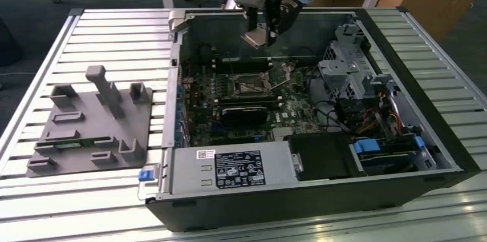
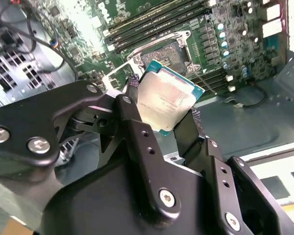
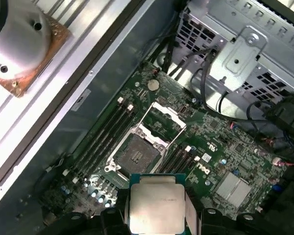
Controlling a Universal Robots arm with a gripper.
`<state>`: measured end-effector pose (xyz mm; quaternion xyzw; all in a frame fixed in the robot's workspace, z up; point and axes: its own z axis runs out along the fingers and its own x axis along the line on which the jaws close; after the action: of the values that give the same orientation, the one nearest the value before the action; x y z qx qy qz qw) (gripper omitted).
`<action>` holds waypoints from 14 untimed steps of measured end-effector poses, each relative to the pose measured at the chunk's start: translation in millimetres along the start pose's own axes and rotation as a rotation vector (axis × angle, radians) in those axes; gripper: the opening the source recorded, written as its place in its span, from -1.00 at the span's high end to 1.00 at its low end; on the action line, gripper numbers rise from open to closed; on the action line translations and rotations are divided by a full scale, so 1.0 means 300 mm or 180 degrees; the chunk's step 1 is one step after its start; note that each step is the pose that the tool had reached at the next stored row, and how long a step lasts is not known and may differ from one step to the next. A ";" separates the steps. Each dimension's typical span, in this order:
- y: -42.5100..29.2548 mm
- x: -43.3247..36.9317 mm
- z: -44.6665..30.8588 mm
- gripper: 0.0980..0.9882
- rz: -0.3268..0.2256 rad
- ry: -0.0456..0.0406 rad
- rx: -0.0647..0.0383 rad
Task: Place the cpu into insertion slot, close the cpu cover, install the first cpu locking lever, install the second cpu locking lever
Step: 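Place the cpu into insertion slot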
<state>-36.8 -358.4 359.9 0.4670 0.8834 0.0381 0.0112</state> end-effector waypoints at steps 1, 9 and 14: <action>0.000 0.000 0.002 0.00 0.0105 -0.0008 -0.0001; -0.001 0.000 0.011 0.00 0.0567 -0.0045 -0.0008; -0.001 0.000 0.017 0.00 0.0852 -0.0067 -0.0013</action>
<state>-36.8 -358.4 354.6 0.5810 0.8129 0.0361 0.0162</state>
